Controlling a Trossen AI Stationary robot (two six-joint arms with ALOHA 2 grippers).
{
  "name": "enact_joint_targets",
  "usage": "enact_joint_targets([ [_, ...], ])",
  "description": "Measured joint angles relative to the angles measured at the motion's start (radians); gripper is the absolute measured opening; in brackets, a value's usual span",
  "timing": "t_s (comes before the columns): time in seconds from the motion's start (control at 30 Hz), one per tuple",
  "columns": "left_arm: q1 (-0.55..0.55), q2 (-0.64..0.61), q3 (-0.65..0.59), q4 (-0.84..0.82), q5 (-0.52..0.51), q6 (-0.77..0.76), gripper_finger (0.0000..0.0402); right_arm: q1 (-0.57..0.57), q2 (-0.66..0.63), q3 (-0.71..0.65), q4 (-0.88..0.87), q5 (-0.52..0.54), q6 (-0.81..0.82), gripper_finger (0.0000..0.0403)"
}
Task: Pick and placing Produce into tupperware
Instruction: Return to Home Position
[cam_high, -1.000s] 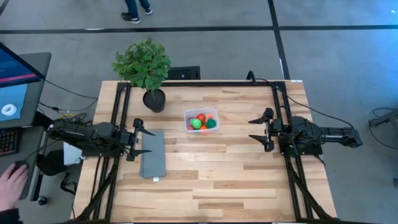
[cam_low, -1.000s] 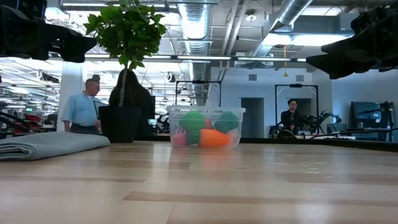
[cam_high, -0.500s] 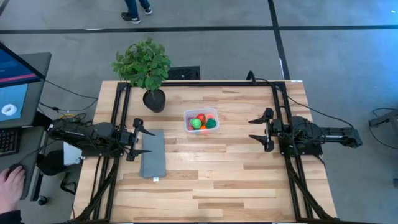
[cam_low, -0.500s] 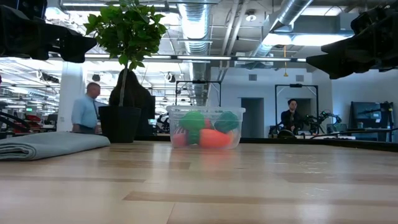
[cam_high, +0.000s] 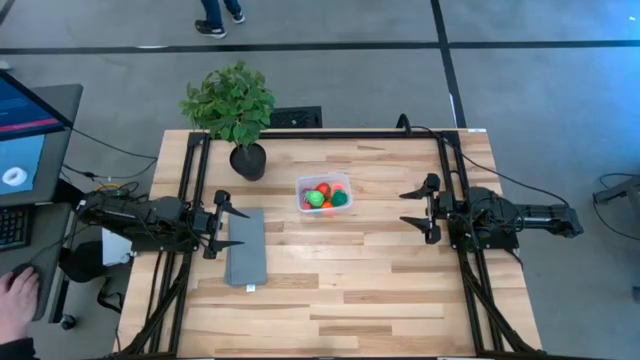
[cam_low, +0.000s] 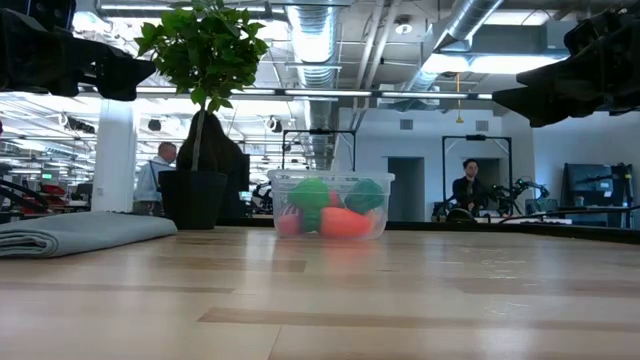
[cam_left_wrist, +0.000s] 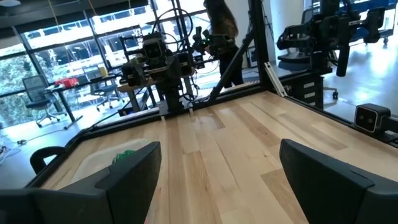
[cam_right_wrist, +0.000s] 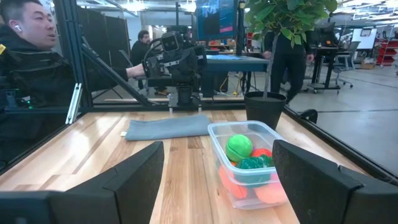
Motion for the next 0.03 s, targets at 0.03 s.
enact_joint_targets([
  [0.03,0.0,0.0,0.0,0.0,0.0,0.0,0.032,0.0,0.0,0.0,0.0,0.0,0.0,0.0324],
])
